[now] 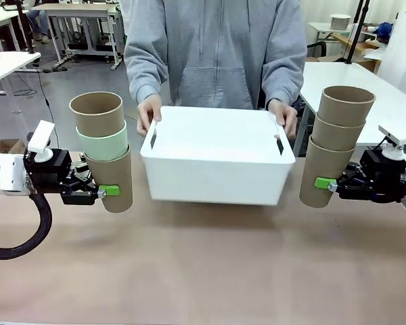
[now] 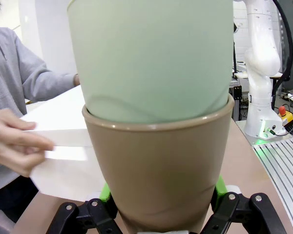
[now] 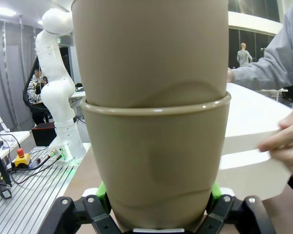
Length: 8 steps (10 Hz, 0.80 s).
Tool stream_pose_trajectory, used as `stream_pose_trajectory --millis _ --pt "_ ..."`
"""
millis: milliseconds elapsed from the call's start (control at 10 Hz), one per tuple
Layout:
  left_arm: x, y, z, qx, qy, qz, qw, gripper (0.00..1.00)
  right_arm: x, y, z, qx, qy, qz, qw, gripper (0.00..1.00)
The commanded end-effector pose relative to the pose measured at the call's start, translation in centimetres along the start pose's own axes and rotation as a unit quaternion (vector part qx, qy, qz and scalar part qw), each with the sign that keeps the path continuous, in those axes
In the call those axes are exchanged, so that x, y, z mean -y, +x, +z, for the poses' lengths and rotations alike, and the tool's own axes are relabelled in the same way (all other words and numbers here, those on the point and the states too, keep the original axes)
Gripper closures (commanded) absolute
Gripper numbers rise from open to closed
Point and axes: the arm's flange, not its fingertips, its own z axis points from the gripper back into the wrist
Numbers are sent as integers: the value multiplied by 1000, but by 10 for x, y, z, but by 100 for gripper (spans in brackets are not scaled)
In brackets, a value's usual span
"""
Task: Stack the cups and store them in the basket.
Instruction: Place the stack of Reusable plastic cups into the Pantry Basket.
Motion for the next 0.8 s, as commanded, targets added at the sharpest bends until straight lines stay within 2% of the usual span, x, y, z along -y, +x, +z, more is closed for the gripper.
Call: stream_pose_trajectory --millis 0,700 --pt "0 4 0 3 -1 -7 1000 15 -1 3 0 0 -1 9 1000 16" --pt "0 4 0 3 -1 -7 1000 15 -1 3 0 0 -1 9 1000 16"
